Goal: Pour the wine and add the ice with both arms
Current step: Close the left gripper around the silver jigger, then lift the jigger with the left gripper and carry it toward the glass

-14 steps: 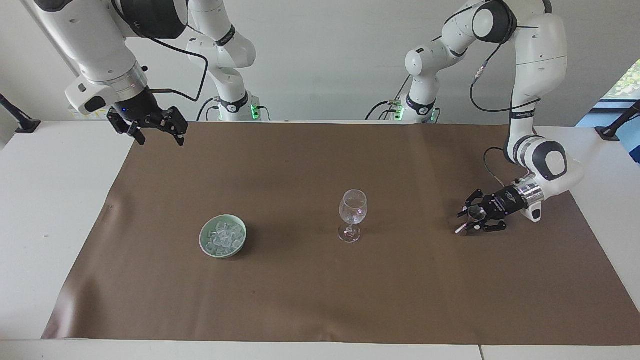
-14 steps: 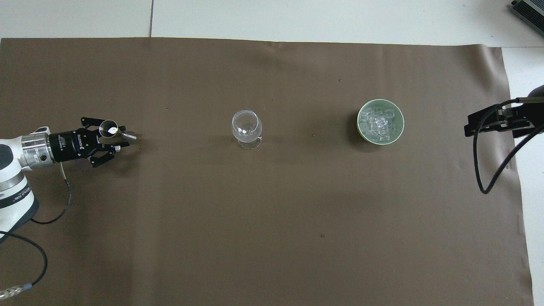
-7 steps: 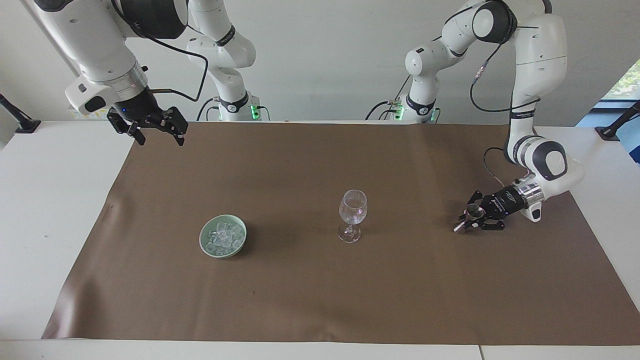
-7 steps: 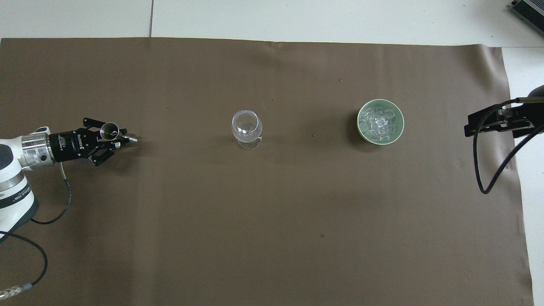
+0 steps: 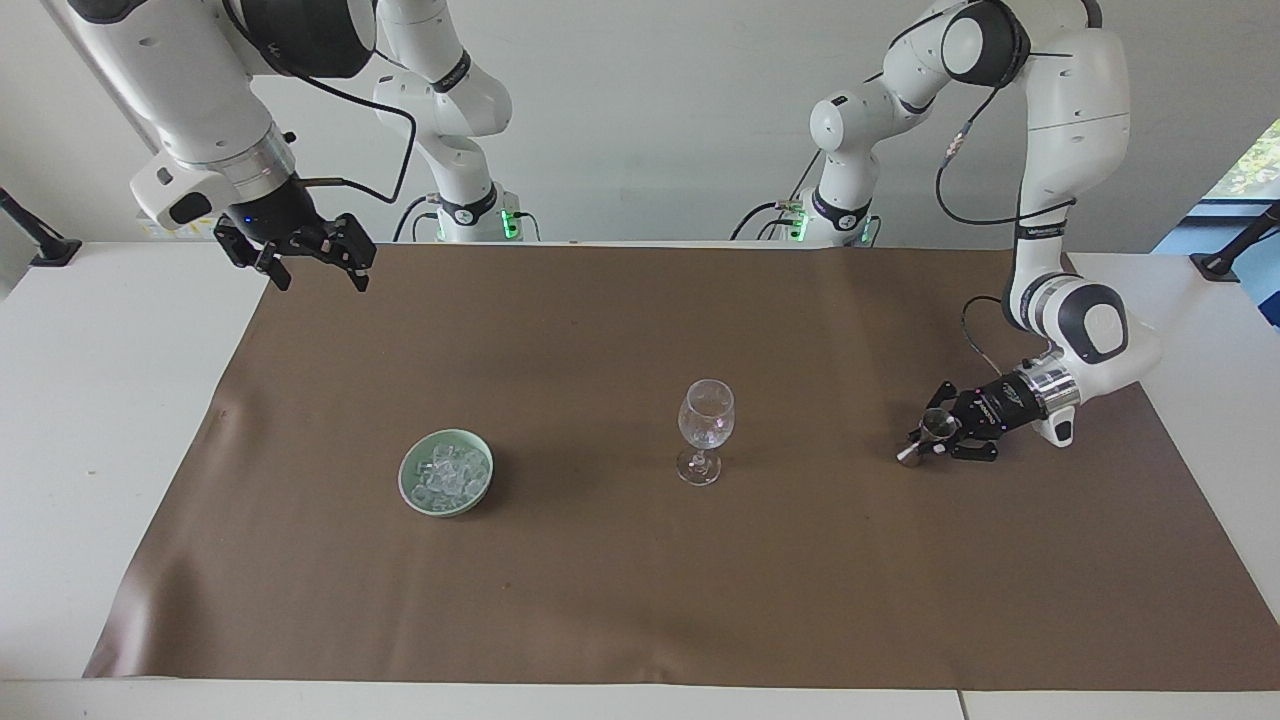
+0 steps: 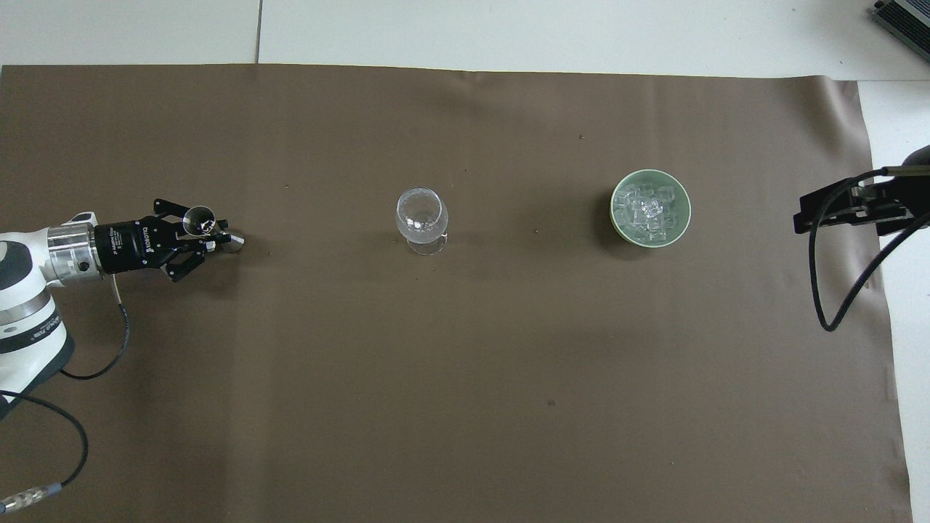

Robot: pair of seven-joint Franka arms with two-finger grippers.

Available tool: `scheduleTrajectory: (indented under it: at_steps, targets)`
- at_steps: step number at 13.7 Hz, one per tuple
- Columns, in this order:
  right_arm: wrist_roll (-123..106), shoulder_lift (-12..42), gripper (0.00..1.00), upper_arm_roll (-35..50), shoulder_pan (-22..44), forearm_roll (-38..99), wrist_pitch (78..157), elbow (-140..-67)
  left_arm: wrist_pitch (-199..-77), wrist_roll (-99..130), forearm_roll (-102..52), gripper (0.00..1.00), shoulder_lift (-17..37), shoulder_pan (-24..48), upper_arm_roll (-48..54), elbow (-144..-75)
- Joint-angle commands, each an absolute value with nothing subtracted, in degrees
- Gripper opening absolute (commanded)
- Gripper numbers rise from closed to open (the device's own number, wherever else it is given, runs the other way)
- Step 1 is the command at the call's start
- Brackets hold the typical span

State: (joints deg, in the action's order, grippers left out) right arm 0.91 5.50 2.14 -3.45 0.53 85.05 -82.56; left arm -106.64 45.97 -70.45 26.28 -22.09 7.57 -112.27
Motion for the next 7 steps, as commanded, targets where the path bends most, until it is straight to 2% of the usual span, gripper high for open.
scheduleTrajectory:
  at_steps: [1, 3, 7]
  targets:
    - [-0.09, 4.66, 1.00, 1.58, -3.43, 1.67, 85.96, -83.85, -104.07, 46.93, -71.11, 0.00, 25.75, -20.75, 6.94, -110.40]
    - [-0.09, 4.66, 1.00, 1.58, -3.43, 1.67, 85.96, -83.85, -104.41, 48.42, -71.19, 0.00, 24.53, -18.73, 6.94, -110.04]
    - [-0.09, 4.66, 1.00, 1.58, -3.43, 1.67, 85.96, -83.85, -105.55, 52.81, -70.84, 0.00, 18.47, -13.37, 6.68, -110.39]
